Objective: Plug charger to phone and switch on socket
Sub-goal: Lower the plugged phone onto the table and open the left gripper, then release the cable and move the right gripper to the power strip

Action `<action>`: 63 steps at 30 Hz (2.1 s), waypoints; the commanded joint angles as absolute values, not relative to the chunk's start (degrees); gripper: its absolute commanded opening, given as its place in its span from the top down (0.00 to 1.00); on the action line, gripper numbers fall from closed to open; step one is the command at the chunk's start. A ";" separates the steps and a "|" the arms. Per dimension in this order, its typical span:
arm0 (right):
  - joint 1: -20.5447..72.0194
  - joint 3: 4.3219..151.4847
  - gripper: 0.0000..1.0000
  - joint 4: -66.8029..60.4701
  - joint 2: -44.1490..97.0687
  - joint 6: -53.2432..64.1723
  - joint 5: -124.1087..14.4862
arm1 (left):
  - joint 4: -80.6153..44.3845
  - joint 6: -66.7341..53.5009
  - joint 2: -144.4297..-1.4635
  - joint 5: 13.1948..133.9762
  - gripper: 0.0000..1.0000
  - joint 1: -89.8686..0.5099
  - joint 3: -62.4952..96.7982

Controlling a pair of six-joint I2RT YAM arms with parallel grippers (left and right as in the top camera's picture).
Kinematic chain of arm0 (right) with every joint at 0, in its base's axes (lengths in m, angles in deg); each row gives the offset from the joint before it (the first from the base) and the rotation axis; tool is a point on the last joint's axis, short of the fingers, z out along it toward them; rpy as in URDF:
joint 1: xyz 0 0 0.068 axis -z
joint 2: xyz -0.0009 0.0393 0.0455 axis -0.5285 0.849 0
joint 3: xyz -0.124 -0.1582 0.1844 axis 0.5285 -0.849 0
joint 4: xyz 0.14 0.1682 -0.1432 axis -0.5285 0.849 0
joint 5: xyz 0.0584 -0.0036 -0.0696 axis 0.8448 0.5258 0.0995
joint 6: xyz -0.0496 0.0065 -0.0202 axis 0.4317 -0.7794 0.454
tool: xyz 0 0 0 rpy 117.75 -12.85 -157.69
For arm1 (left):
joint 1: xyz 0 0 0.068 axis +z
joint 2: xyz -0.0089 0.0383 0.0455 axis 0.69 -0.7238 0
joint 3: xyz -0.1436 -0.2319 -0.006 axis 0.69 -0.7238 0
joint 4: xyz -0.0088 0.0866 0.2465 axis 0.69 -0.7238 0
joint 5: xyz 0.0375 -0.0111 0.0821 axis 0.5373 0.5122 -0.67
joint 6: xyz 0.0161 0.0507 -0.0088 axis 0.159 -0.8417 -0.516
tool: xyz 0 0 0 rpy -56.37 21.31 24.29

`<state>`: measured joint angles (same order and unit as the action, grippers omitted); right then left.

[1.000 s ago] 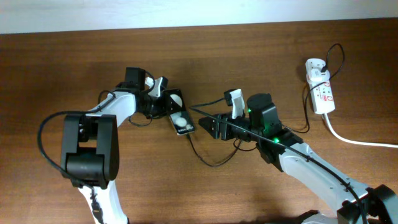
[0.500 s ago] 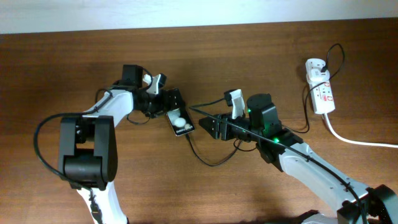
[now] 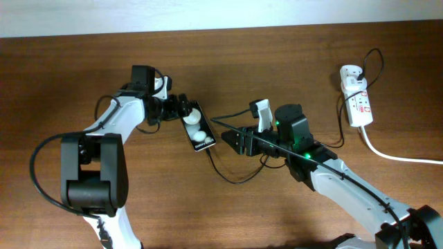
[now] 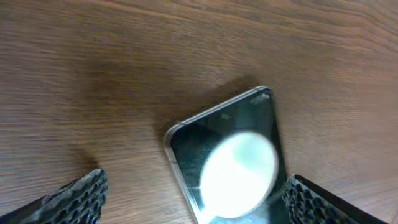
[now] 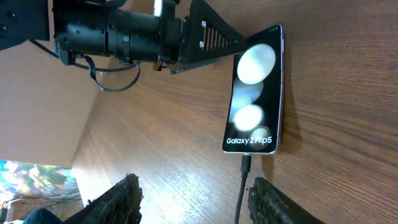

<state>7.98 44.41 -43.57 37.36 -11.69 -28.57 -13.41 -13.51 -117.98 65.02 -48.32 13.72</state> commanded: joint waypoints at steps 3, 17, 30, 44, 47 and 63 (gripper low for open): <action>8.31 45.17 0.42 -43.46 37.07 -10.84 -29.10 | -20.51 -13.58 -114.94 57.74 0.05 -47.23 18.73; 8.31 45.24 0.58 -34.06 28.90 -9.86 -37.25 | -28.01 -13.62 -84.96 64.19 0.01 -47.31 20.26; 8.33 67.07 0.59 13.48 19.35 -3.10 -55.22 | -29.89 -13.62 -84.96 64.19 0.01 -47.31 20.26; 50.73 82.59 0.96 20.62 28.09 8.42 -37.40 | -29.89 -13.62 -84.96 64.19 0.01 -47.31 20.26; 56.72 82.59 0.96 13.76 35.45 6.34 -36.44 | -29.89 -13.62 -84.96 64.19 0.01 -47.31 20.26; 63.93 82.59 0.96 -14.15 65.00 -0.90 -33.82 | -29.89 -13.62 -84.96 64.17 0.01 -47.31 20.26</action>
